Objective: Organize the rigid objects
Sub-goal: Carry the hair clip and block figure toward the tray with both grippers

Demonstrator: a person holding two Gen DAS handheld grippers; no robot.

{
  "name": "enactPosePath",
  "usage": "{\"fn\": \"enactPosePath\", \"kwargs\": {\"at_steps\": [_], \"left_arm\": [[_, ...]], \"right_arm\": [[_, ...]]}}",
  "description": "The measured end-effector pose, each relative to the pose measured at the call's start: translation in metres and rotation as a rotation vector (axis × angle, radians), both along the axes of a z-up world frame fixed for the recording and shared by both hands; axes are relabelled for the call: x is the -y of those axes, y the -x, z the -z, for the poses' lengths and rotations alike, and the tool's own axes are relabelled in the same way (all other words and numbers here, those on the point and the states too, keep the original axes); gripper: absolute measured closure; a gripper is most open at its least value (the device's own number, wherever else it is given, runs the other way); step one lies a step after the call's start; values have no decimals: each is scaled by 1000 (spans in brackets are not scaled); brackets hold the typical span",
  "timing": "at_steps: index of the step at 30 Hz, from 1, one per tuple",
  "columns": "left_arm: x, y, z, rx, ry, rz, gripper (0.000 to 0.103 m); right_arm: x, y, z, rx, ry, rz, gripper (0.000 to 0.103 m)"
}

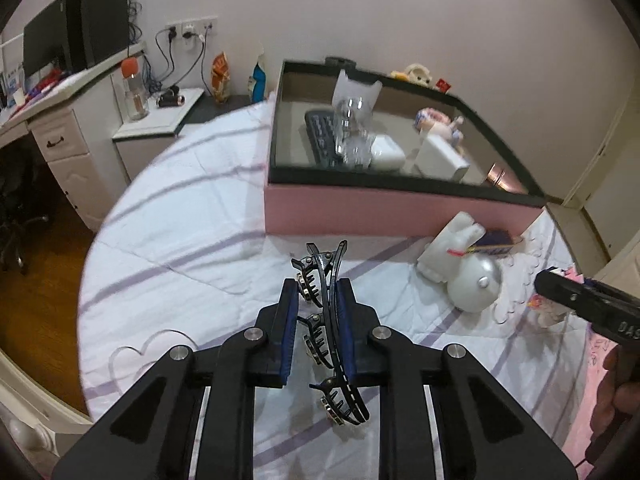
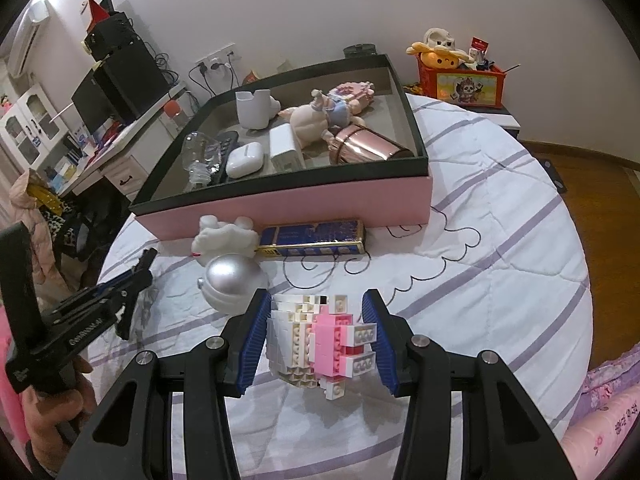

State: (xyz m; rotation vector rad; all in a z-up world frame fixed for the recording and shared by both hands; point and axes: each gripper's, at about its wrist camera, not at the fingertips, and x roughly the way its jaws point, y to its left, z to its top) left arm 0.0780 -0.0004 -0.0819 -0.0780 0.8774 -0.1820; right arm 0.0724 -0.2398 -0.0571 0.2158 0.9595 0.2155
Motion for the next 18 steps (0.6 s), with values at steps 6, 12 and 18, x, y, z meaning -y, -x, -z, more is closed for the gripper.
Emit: {"fn": "enactPosePath", "kwargs": {"at_steps": [6,12,18], "left_arm": [[-4,-4,-43,69,12,18,84],[2,-28,-80,131,13,46,84],[21,-73,-94,129,34,88,84]], "right_arm": [[-5,-7,-29,50,13,-30,55],[-14,-33,-73,130,49,-72,55],[-27,-88,-95,146,69,-110,55]]}}
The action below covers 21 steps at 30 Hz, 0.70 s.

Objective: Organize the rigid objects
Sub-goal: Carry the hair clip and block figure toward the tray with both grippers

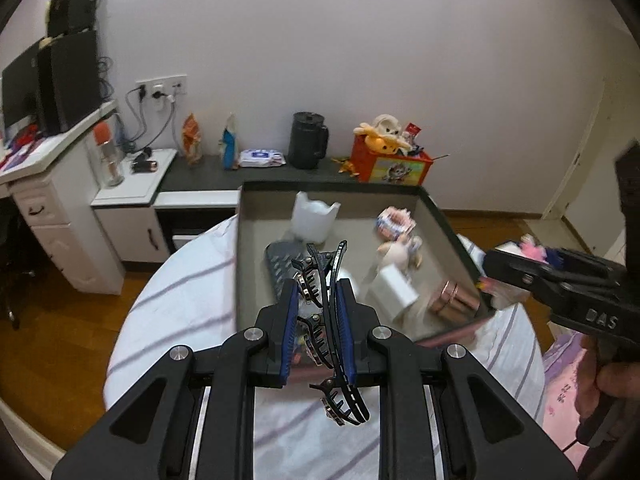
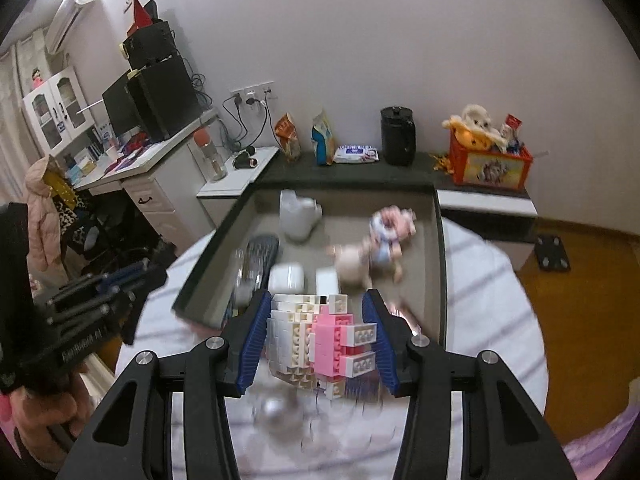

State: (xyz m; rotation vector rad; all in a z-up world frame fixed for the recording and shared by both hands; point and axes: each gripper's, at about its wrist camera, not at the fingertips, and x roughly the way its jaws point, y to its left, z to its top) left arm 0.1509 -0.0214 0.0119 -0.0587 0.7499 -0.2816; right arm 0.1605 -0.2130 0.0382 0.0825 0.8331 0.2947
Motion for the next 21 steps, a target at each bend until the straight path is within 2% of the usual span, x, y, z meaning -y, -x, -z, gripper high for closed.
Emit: {"fn": "enactPosePath", "kwargs": {"at_steps": [4,11,17,21], "left_arm": [[17,-34,5,-21,-2,19,84],[23,-97,26,-81,-17,-8,84],[17,-136,50,-141,-35,-49,84],[19,-148,60,-166,-60,-63,83]], "right_arm": [[-4,-47,8,-47,-5,-6,55],[-6,-117,48,-178,-14,1,55],[-12,-151,73,-250,-14,-1,55],[-21,-162,86,-281,17,-10,54]]}}
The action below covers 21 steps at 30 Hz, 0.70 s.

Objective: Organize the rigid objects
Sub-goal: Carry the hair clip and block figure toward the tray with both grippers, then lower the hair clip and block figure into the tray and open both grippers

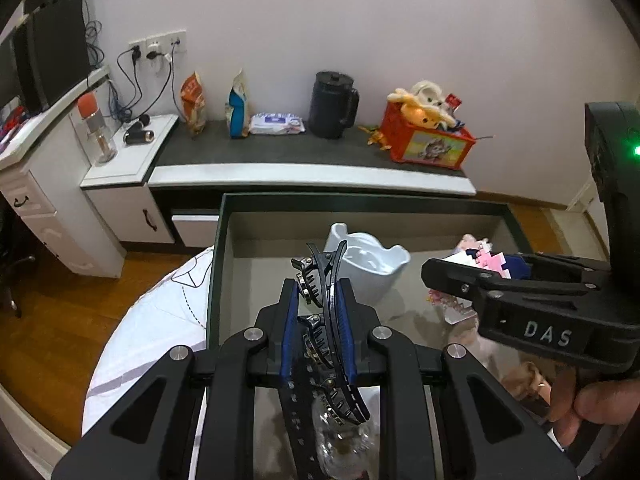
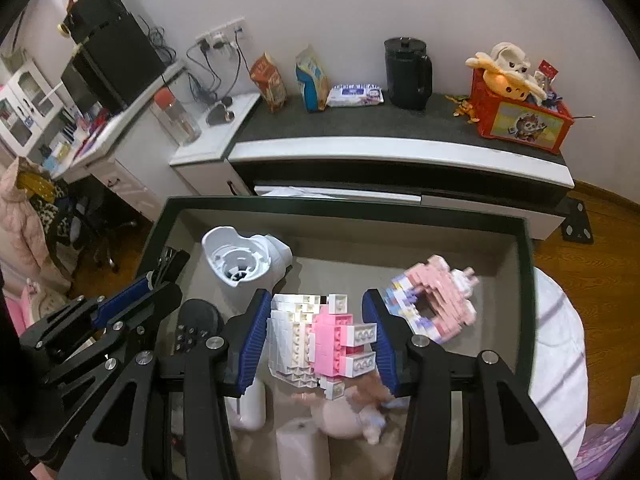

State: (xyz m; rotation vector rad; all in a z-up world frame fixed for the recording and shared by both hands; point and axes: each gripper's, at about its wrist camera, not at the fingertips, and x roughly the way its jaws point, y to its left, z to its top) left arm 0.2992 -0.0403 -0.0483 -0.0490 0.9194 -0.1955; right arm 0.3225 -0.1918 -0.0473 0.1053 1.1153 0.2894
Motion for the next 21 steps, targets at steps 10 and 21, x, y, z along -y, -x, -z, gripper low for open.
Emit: {"fn": "enactPosePath", "kwargs": {"at_steps": [10,21], "left_arm": [[-9,5,0,-12,9,-39,19],[2,95,-55,148,-57,-25,0]], "right_arm": [[15,9,-7,20,17,43,21],[34,85,-51,134,-10,122,0]]}}
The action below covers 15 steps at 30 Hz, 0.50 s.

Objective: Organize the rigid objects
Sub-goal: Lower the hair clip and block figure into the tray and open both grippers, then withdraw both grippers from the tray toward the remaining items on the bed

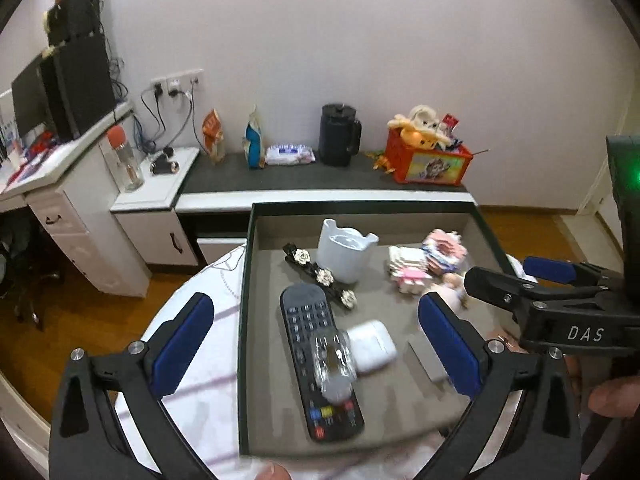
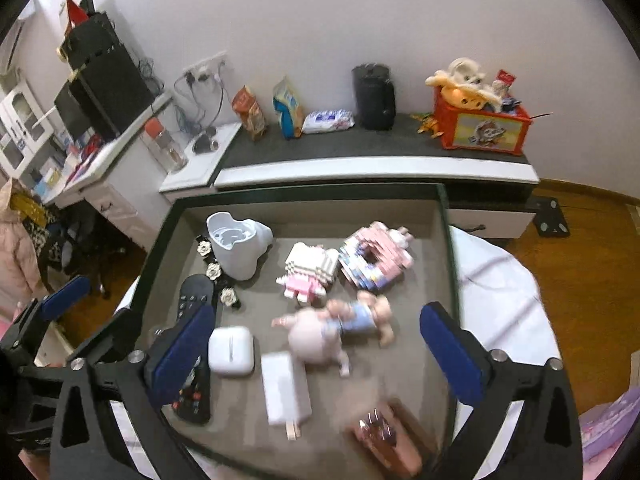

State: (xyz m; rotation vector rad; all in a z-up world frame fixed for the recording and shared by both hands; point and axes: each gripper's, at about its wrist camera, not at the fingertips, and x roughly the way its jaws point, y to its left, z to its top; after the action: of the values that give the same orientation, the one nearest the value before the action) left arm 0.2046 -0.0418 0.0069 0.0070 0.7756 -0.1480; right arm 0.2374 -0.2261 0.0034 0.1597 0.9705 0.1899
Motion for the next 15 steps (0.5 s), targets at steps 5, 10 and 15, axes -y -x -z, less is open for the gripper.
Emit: {"fn": "enactPosePath", "kwargs": {"at_steps": [5,10,15], "left_arm": [[-2,47,-18,43,7,8,0],[-9,98,-29,87,17,-1,0],[-16,135,-32,100,16,-15,0]], "right_arm": [[-1,57,-26,79,3,11,0],[5,109,-44,143,-18,35,0],[12,161,-50,184,-17,62,0]]}}
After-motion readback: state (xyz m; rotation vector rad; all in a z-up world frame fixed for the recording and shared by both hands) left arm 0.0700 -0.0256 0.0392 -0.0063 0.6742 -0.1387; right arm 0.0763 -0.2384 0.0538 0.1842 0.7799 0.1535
